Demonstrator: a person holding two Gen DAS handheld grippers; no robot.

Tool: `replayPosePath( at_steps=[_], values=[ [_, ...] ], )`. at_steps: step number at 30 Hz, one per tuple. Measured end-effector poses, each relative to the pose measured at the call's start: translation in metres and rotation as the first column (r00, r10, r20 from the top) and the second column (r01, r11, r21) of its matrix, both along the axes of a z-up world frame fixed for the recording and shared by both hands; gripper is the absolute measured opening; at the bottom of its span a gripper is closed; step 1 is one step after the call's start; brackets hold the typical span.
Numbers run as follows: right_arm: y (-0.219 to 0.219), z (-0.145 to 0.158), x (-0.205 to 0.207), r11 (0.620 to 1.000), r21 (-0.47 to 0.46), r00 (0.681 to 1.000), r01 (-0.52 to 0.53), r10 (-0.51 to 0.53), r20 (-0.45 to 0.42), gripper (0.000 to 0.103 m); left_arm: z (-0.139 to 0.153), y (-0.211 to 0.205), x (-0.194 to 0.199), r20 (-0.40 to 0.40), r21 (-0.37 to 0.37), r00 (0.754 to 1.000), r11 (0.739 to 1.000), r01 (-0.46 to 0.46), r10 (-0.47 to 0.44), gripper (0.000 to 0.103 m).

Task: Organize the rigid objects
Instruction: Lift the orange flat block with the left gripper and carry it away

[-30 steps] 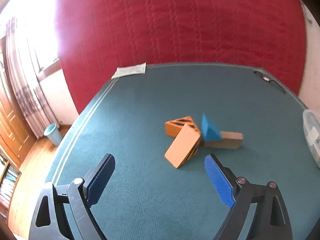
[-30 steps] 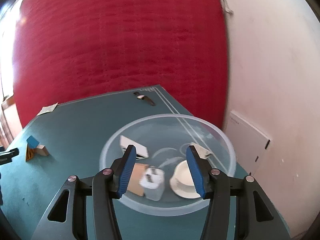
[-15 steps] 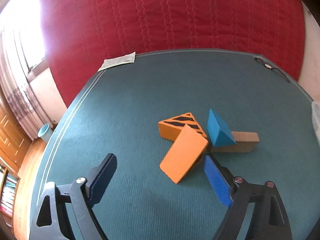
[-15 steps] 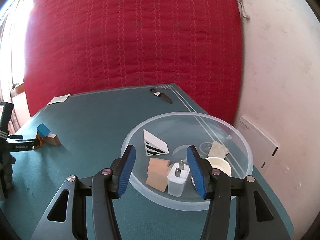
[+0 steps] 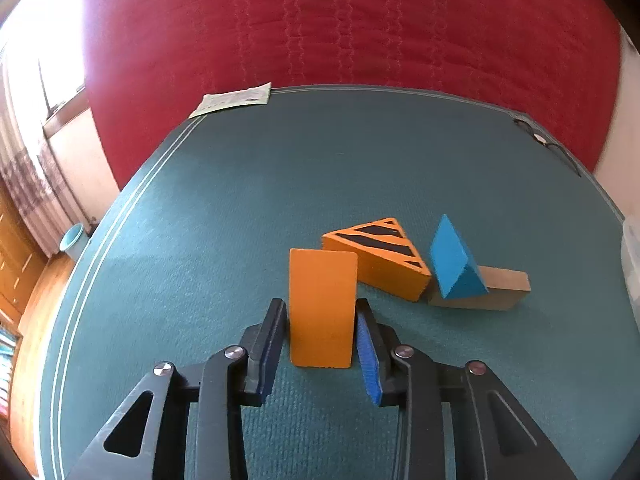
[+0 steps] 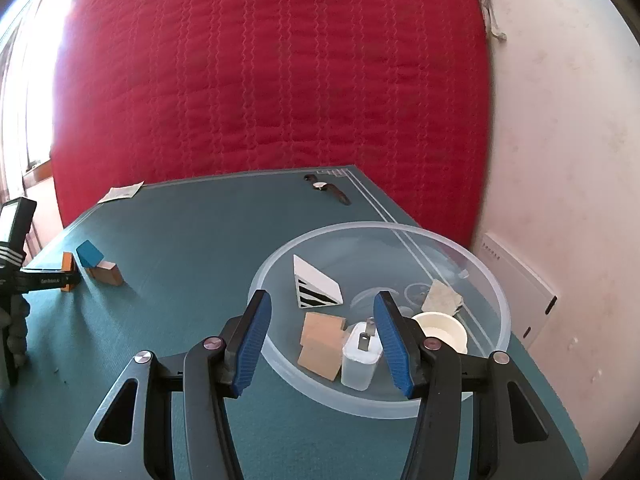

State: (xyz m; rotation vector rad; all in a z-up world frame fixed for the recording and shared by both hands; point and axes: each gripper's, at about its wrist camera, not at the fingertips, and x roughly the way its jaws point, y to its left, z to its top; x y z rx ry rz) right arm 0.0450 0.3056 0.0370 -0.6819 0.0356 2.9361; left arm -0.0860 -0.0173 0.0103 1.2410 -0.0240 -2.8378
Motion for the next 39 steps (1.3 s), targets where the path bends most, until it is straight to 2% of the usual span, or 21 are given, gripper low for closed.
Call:
replayPosePath(
  at_steps=[6, 14, 39],
  values=[
    [-0.001, -0.001, -0.002, 1.000, 0.001, 1.000, -0.001, 0.001, 0.004, 0.055, 0.003, -0.014, 0.008, -0.032, 0.051, 0.997, 0.996, -0.073, 0.075, 0.032],
    [-0.007, 0.001, 0.002, 1.000, 0.028, 1.000, 0.001, 0.000, -0.016, 0.055, 0.007, -0.023, 0.015, -0.065, 0.082, 0.991, 0.990, -0.115, 0.120, 0.032],
    [-0.008, 0.001, -0.001, 1.000, 0.022, 1.000, -0.015, 0.015, -0.001, 0.055, 0.008, -0.031, 0.016, -0.084, 0.098, 0.988, 0.988, -0.121, 0.130, 0.032]
  ],
)
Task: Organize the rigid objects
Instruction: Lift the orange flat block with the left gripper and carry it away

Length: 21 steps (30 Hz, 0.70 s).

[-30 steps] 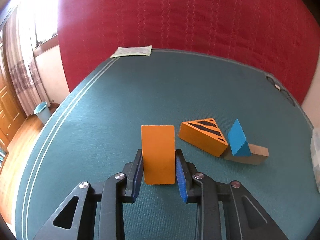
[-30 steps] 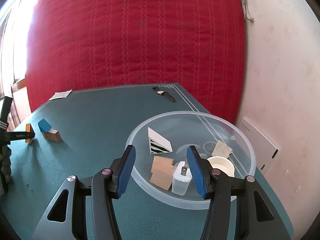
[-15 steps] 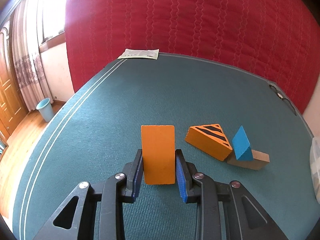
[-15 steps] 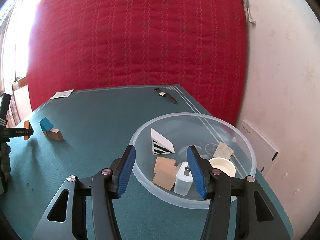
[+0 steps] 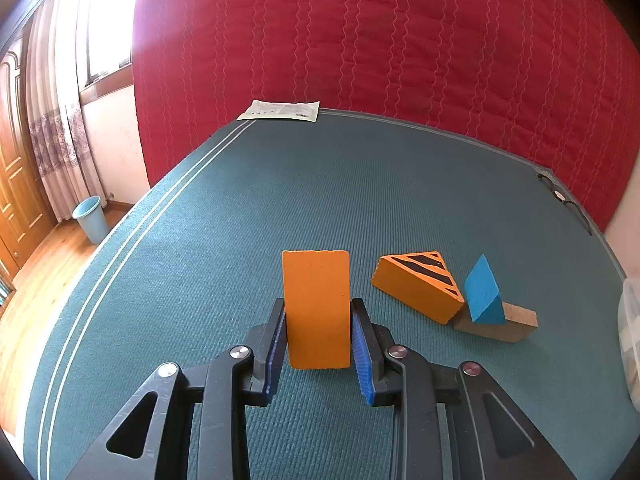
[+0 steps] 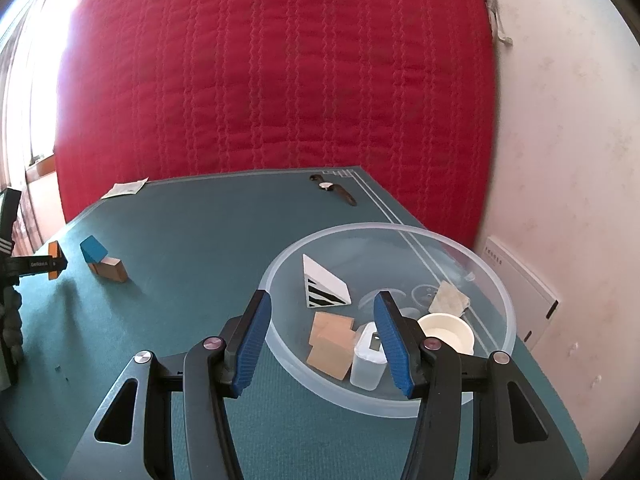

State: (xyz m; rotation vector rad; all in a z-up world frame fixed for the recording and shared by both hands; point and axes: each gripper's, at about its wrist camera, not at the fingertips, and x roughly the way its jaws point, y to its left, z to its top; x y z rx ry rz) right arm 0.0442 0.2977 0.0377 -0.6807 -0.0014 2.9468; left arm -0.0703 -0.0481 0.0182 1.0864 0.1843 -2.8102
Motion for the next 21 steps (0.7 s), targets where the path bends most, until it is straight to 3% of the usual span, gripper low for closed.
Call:
replayPosePath(
  at_steps=[21],
  values=[
    [0.0015, -0.0021, -0.0002, 1.000, -0.017, 1.000, 0.019, -0.019, -0.014, 0.059, 0.0009, -0.0023, -0.0001, -0.011, 0.018, 1.000, 1.000, 0.014, -0.014, 0.032]
  ],
)
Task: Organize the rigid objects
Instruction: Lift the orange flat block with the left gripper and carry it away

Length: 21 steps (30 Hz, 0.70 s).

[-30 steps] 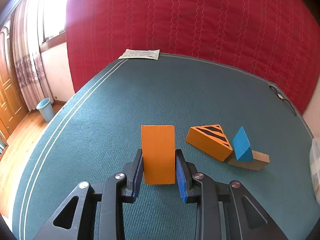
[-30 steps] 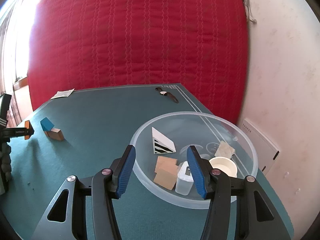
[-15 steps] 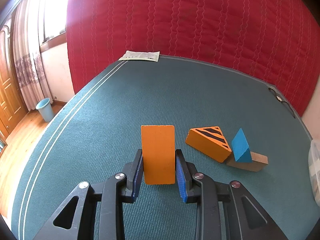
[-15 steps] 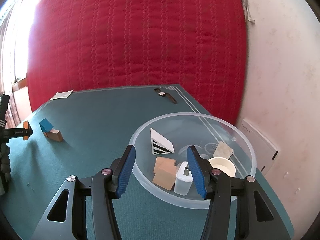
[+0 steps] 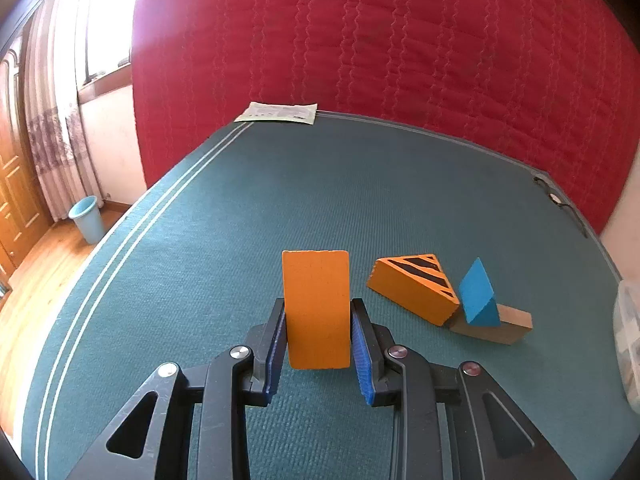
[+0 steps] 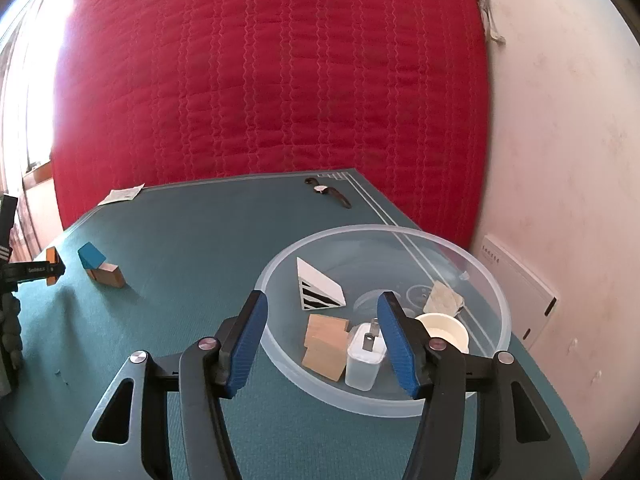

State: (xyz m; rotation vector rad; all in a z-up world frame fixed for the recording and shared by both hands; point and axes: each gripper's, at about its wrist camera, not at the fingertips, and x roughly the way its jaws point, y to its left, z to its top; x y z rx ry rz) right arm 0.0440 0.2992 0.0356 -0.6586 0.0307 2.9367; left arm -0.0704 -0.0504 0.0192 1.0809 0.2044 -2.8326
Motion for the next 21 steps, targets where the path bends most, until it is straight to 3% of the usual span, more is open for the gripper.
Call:
replayPosePath(
  at_steps=[6, 13, 15, 21],
  values=[
    [-0.009, 0.005, -0.002, 0.999, -0.012, 0.998, -0.049, 0.049, 0.025, 0.059, 0.000, 0.008, 0.009, 0.017, -0.014, 0.997, 0.997, 0.081, -0.081, 0.032],
    [-0.044, 0.025, -0.033, 0.962, -0.150, 0.968, -0.228, 0.241, 0.077, 0.059, 0.003, 0.006, 0.025, -0.006, -0.016, 0.989, 0.989, 0.147, -0.147, 0.032],
    [-0.064, 0.026, -0.047, 0.941, -0.163, 0.944, -0.296, 0.314, 0.097, 0.059, 0.005, 0.002, 0.027, -0.015, 0.001, 0.988, 0.989, 0.151, -0.151, 0.032],
    [-0.135, 0.013, -0.091, 0.841, -0.170, 0.822, -0.513, 0.539, 0.185, 0.059, 0.003, -0.007, 0.028, -0.021, 0.023, 0.989, 0.988, 0.150, -0.150, 0.032]
  ],
)
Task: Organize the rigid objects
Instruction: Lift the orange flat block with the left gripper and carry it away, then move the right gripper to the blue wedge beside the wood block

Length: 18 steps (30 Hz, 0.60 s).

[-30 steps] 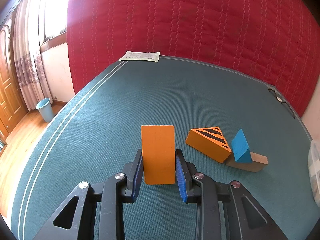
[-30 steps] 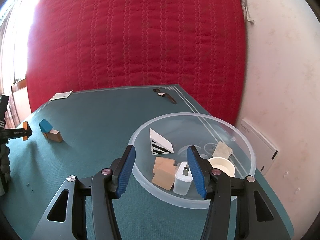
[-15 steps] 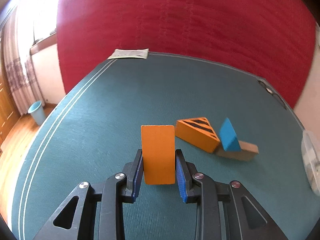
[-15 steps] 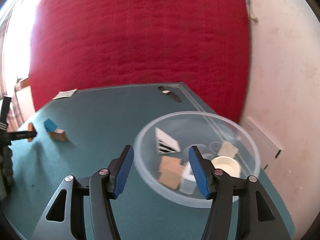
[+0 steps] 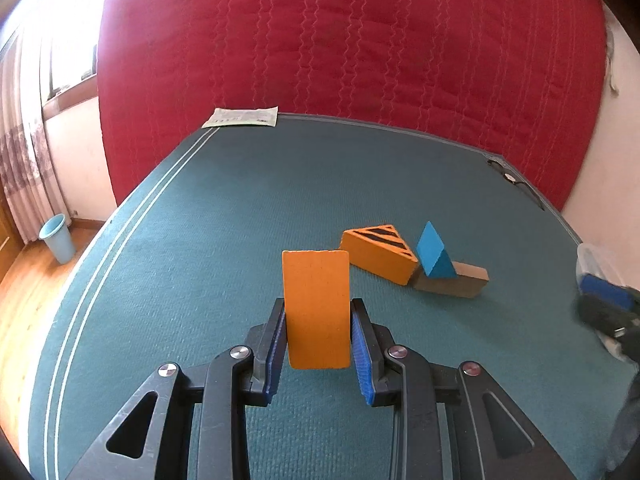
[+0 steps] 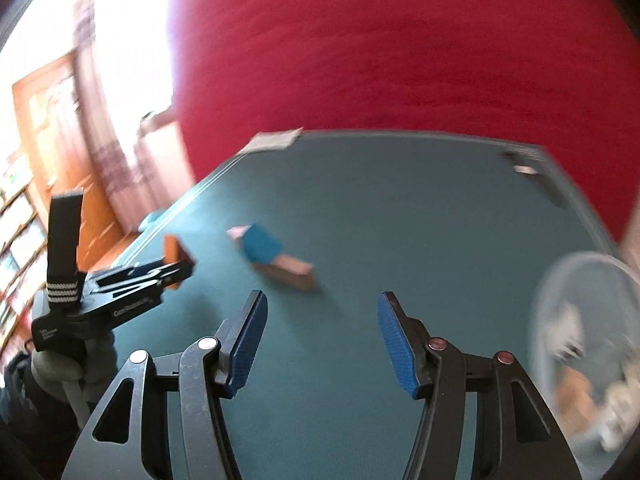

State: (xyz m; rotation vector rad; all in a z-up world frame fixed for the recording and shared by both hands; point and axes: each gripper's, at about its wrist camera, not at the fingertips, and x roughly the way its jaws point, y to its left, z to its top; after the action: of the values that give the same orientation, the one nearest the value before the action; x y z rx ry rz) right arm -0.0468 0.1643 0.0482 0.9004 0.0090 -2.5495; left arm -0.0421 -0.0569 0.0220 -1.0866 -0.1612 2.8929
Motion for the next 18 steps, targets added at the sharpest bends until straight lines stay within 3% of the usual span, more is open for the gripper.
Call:
replayPosePath(
  at_steps=[7, 18],
  values=[
    [-0.052, -0.012, -0.039, 0.989, 0.063, 0.991, -0.137, 0.135, 0.023, 0.059, -0.002, -0.002, 0.000, -0.001, 0.017, 1.000, 1.000, 0.010, -0.010, 0.032],
    [-0.083, -0.015, -0.071, 0.965, 0.133, 0.973, -0.227, 0.230, -0.007, 0.058, -0.003, -0.001, -0.001, -0.005, 0.012, 1.000, 1.000, 0.000, 0.000, 0.032]
  ],
)
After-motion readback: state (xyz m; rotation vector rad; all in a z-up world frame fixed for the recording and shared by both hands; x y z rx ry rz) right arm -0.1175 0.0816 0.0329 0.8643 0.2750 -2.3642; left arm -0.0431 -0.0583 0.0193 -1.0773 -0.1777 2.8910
